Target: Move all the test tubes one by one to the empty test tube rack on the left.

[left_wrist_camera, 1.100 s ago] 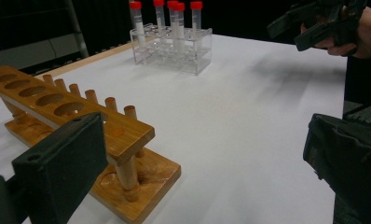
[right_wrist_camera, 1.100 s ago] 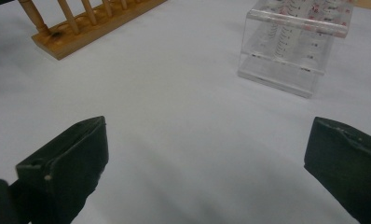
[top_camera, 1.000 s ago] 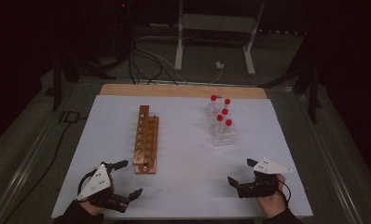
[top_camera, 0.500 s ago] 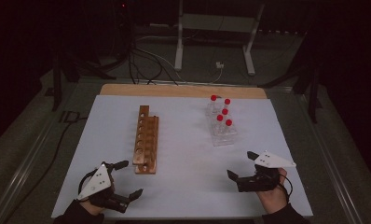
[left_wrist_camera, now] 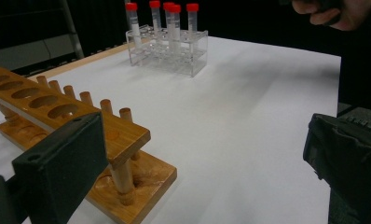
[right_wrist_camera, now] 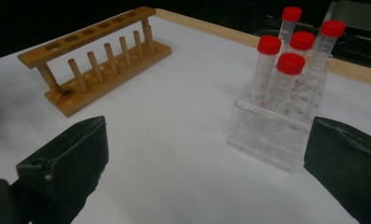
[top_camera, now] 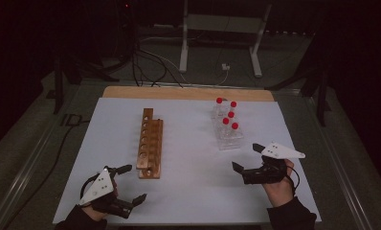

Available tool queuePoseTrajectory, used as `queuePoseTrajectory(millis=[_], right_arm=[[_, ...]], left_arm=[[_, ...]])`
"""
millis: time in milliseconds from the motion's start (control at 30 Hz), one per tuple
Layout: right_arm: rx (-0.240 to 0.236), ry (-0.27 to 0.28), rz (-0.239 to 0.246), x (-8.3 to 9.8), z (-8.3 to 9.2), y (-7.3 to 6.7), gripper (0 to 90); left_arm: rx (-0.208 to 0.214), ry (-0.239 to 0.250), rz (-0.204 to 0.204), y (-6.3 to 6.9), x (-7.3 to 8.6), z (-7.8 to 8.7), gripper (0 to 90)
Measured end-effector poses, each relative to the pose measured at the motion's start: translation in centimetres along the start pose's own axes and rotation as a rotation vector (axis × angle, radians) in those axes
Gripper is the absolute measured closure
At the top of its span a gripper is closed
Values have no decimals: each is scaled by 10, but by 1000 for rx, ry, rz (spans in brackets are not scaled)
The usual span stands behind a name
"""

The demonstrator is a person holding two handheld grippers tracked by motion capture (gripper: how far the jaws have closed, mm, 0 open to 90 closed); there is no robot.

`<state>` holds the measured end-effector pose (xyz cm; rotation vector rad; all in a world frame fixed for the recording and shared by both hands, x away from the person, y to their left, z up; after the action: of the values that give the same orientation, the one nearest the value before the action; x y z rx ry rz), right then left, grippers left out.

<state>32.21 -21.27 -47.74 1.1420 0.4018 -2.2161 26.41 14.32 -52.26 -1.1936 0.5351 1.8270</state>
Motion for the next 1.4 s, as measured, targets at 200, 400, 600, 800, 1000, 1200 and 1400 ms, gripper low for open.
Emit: queuePoseTrajectory(millis=[200, 400, 600, 800, 1000, 1200, 1400], right_arm=[[-13, -8, -8, -11, -12, 6, 2], [-4, -13, -9, -20, -22, 13, 2], [8, -29, -23, -23, -33, 22, 2], [42, -55, -42, -22, -46, 34, 2], [74, -84, -46, -20, -57, 41, 2], [114, -113, -82, -18, -69, 52, 111], [147, -144, -102, -16, -78, 59, 222]], left_arm=[[2, 2, 1, 0, 0, 0, 4], [3, 5, 4, 0, 0, 0, 4], [6, 8, 7, 0, -1, 1, 4], [6, 9, 6, 0, 0, 1, 4], [6, 8, 7, -1, 0, 0, 4], [9, 9, 11, -1, 0, 0, 4], [11, 9, 12, -1, 0, 0, 4]])
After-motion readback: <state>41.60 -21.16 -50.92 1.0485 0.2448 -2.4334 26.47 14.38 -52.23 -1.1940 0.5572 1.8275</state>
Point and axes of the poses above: each handheld gripper's, and its own axes: z roughly backward along the jaws, x roughly out of its underside, y roughly to its right, the point moved 8 cm from there along -z, roughly forward along the jaws, and after that the axes turned 12 degrees about -y, right-handed, at the moved point
